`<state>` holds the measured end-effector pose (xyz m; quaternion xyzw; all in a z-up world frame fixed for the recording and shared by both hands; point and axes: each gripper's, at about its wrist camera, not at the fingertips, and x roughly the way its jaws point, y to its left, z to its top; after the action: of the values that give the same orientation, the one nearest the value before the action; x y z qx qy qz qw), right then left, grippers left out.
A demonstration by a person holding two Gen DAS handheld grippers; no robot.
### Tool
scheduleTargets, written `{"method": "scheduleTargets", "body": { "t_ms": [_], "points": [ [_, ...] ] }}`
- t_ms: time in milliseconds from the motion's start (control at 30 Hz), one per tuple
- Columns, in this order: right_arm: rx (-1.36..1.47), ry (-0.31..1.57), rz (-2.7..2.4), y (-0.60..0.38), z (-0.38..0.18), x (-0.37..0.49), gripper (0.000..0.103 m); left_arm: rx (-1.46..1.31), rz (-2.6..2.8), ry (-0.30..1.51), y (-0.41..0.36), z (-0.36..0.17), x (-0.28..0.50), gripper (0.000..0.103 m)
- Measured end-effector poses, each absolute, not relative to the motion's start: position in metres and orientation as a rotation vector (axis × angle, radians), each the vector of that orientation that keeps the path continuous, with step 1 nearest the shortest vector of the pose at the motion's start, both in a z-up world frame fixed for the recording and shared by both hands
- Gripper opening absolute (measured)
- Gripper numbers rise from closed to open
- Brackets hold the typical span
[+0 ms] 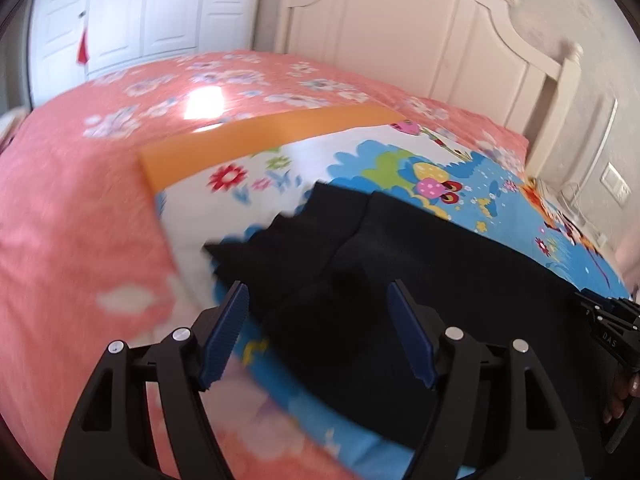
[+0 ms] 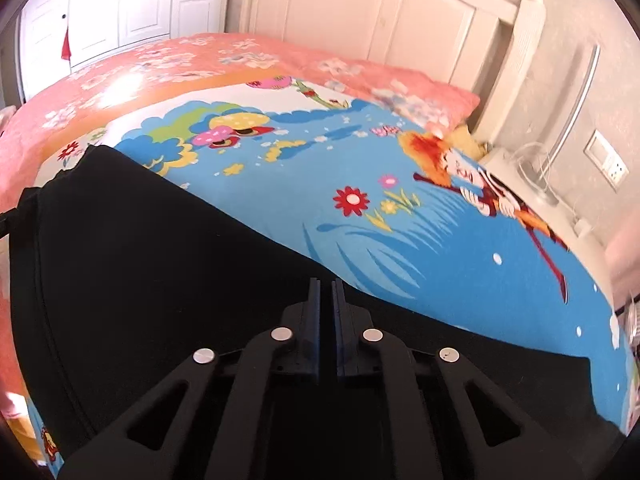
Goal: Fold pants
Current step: 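Lift both grippers away from the folded sweatpants, then move both open grippers over the folded sweatpants toward the leg ends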
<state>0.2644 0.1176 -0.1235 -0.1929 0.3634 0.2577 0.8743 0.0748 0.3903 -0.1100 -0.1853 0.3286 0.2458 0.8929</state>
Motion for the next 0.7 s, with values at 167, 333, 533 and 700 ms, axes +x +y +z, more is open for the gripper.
{"method": "scheduleTargets", "body": {
  "t_ms": [167,333,533,700],
  "points": [
    [-0.367,0.750,0.554,0.113,-0.121,0.268,0.006,-0.332,0.527,0.658,0.379,-0.104,0.062,0.070],
    [-0.177,0.730,0.605,0.092,-0.074,0.246,0.005,-0.349,0.522,0.620,0.378,-0.094,0.061,0.070],
    [0.246,1.003,0.738,0.059,-0.085,0.287,0.023,-0.399,0.527,0.636,0.386,-0.104,0.059,0.068],
    [0.332,0.947,0.945,0.069,-0.070,0.271,0.033,-0.344,0.506,0.613,0.375,-0.098,0.059,0.067]
  ]
}}
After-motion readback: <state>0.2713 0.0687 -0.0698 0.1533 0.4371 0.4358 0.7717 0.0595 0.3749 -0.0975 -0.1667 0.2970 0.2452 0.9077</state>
